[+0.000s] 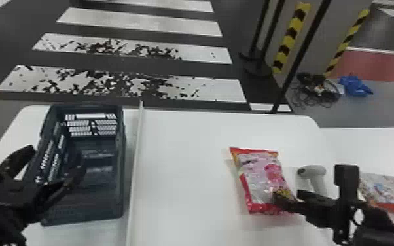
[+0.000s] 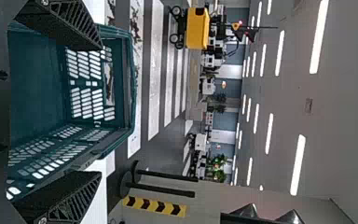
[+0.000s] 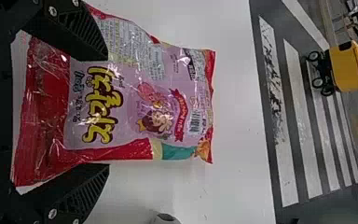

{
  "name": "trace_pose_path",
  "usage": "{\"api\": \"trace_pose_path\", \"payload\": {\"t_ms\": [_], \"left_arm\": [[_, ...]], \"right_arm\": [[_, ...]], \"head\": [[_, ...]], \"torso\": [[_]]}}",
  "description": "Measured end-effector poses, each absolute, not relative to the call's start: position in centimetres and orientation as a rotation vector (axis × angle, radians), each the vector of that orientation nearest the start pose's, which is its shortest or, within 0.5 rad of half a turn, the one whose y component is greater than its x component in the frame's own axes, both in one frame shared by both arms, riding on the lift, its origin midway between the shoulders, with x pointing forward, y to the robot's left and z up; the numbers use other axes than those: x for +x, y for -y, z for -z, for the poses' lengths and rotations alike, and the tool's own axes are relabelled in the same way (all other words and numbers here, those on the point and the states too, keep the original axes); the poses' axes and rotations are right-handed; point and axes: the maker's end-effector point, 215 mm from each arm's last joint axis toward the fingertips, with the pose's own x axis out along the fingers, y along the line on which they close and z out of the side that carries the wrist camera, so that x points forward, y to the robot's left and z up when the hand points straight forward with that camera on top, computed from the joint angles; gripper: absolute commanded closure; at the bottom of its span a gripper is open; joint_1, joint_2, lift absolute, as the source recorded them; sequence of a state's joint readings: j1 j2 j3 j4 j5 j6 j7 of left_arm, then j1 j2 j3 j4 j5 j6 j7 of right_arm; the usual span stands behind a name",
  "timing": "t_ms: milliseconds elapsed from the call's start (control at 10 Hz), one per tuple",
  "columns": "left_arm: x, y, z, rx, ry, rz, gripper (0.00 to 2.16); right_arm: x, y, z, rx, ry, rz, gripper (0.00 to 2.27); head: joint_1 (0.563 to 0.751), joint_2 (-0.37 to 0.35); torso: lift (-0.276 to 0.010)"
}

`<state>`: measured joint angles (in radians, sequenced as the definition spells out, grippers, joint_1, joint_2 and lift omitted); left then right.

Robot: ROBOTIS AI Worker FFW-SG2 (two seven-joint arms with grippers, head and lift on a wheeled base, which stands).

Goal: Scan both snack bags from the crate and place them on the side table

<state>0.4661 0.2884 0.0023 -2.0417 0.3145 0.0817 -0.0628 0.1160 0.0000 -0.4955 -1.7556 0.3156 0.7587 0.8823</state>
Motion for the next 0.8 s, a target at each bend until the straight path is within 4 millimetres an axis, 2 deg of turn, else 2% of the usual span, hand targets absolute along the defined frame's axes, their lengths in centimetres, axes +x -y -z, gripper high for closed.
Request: {"api": "trace_pose_path", "payload": {"t_ms": [200,300,400,500,800], "left_arm": [[45.7,-23.7,34.5,-0.054,-0.095,0.193,0.04],[45.7,-23.8,34.5,-0.055,-0.095,0.193,0.04],[45.6,-23.8,34.6,-0.055,-0.096,0.191,0.04],[45.5,-23.9,34.7,-0.056,-0.098,0.192,0.04],[45.5,-23.9,34.9,-0.057,-0.101,0.191,0.04]], "right_arm": [[43.0,36.3,52.3,0.156,-0.775,-0.247,0.99],[42.8,36.0,52.9,0.149,-0.802,-0.268,1.91],[42.5,36.0,53.8,0.127,-0.834,-0.272,2.01],[42.3,35.9,54.2,0.104,-0.851,-0.286,2.25],[42.4,35.4,53.4,0.005,-0.814,-0.35,2.25]], "head": [[0.695,-0.159],[0.695,-0.155],[0.695,-0.154],[0.695,-0.155],[0.695,-0.146]], "torso": [[-0.098],[-0.098],[-0.098],[-0.098],[-0.098]]}}
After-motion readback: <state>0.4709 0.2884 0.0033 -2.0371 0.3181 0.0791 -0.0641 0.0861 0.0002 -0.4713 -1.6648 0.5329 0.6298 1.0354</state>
